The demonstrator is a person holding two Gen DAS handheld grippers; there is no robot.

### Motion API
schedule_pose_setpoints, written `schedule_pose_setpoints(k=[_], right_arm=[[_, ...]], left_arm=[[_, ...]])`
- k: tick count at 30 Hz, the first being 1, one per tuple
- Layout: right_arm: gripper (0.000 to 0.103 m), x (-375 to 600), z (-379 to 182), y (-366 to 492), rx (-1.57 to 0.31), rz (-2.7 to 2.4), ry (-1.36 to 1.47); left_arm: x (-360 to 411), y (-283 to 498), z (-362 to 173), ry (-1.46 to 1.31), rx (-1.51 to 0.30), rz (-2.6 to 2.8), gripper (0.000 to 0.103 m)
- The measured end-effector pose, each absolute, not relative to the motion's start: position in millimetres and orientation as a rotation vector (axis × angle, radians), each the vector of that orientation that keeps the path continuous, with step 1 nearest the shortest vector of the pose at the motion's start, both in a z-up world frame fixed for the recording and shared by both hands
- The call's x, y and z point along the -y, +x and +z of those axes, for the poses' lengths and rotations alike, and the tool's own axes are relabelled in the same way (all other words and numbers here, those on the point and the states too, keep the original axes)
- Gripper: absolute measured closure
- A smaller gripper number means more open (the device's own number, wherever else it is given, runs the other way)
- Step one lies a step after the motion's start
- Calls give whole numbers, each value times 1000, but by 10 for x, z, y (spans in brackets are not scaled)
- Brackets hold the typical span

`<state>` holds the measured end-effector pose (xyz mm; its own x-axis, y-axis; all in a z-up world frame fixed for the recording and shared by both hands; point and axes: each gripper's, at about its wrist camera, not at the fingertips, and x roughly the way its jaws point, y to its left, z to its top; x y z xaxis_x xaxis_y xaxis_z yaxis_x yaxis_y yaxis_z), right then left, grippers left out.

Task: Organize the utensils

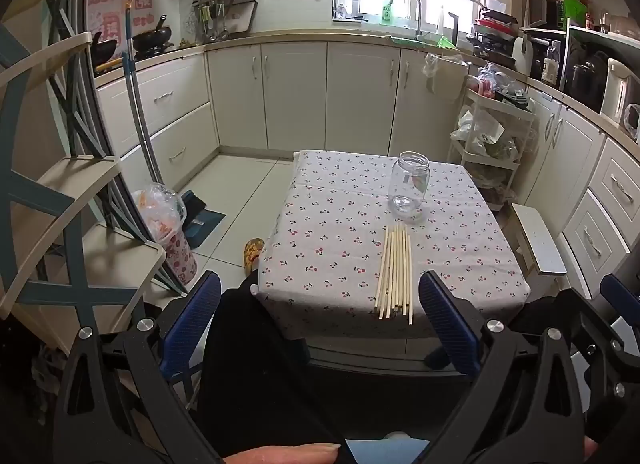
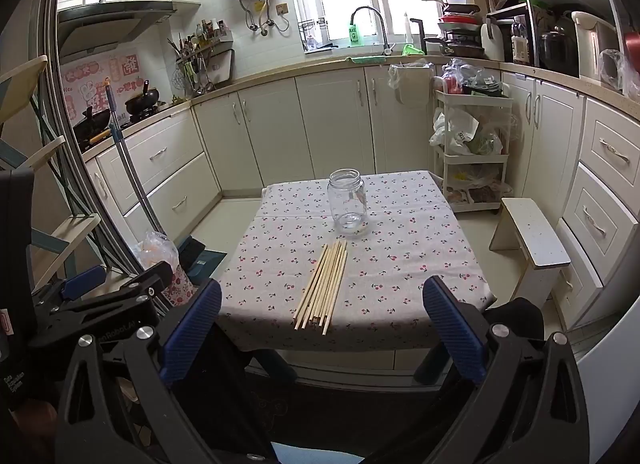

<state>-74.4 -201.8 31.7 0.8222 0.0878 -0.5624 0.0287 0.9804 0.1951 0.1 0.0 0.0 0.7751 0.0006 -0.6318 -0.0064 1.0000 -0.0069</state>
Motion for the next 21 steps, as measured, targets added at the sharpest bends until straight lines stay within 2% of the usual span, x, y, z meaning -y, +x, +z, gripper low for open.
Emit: schedule_pose_setpoints(k=[21], right_arm=[[6,2018,321,-745,-604,33,202]], left_arm=[[-43,-8,5,-31,-679,-9,8]])
